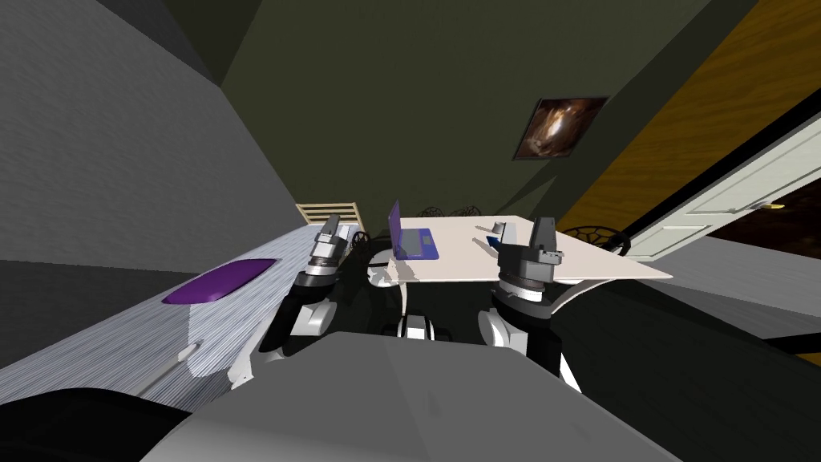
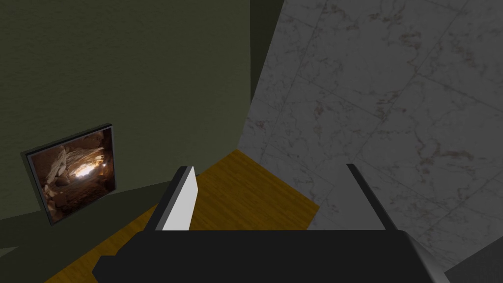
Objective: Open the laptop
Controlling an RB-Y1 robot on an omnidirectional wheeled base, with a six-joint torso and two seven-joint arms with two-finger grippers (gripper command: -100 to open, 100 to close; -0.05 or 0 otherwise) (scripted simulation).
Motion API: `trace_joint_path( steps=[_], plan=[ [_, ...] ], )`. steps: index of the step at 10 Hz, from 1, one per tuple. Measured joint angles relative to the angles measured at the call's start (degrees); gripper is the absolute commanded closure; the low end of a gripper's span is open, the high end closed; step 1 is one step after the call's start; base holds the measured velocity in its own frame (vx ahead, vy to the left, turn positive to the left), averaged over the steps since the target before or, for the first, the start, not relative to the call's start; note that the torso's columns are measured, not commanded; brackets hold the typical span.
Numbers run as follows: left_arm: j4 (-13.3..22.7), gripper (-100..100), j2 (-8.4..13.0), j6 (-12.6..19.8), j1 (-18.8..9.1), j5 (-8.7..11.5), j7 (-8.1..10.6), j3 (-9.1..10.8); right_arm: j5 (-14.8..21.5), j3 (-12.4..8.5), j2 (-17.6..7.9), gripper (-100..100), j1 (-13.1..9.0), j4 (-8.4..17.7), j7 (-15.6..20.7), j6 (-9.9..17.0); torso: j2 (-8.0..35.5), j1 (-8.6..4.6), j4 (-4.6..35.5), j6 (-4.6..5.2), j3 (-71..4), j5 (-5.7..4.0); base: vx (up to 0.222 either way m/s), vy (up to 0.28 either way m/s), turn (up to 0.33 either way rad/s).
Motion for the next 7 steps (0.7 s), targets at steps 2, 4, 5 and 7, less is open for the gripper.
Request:
trace_joint_path(
  steps=[2, 4, 5, 7],
  plan=[
    [-0.6, -100, 1.3, 3.1, -0.5, -0.4, -0.49, 0.36, 0.0, 0.0, 0.0, 0, 0.0, 0.0, 0.0, 0.0, 0.0, 0.01, 0.0, 0.0, 0.0, 0.01, -0.025, -0.018, 0.001],
    [-0.7, -100, 2.6, 6.0, -1.2, -0.8, -0.87, 0.9, 0.0, 0.0, 0.0, 0, 0.0, 0.0, 0.0, 0.0, 0.0, 0.05, 0.0, 0.0, 0.0, 0.01, -0.024, -0.01, -0.001],
    [-0.8, -100, 3.1, 7.5, -1.4, -0.9, -1.02, 1.11, 0.0, 0.0, 0.0, 0, 0.0, 0.0, 0.0, 0.0, 0.0, 0.03, 0.0, 0.0, 0.0, 0.01, -0.026, -0.015, -0.003],
    [-1.0, -100, 4.4, 10.7, -2.2, -1.2, -1.37, 1.69, 0.0, 0.0, 0.0, 0, 0.0, 0.0, 0.0, 0.0, 0.0, 0.0, 0.0, 0.0, 0.0, 0.0, -0.022, -0.021, -0.003]
  ],
)
